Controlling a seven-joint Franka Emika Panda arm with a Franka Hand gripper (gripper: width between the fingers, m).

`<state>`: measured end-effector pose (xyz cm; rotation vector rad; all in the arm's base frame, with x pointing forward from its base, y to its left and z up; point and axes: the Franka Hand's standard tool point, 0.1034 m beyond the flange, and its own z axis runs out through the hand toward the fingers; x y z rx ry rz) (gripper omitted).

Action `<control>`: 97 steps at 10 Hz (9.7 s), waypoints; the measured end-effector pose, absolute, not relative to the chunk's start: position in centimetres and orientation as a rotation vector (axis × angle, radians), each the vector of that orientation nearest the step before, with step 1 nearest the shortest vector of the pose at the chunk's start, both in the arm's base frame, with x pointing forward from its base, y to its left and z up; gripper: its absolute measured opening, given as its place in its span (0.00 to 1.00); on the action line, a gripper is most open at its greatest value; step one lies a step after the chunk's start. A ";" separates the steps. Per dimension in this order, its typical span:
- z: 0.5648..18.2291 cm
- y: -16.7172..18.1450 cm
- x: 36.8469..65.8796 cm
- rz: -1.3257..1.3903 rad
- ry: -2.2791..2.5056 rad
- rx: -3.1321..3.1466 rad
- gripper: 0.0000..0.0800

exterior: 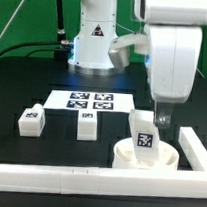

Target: Assemble stool

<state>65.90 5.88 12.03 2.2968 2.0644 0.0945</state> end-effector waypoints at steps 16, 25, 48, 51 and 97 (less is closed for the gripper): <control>8.8 5.7 64.5 0.097 1.342 2.853 0.43; 8.7 7.7 64.7 0.030 0.018 3.245 0.43; 11.2 10.8 65.1 -0.102 -1.325 3.180 0.81; 10.8 11.2 64.8 -0.037 -0.851 3.323 0.81; 7.1 10.6 63.6 -0.029 -1.808 2.826 0.42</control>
Offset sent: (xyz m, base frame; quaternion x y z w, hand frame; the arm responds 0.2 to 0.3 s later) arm -0.0074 -0.0117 -0.0202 0.0006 0.0130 -0.0018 0.9999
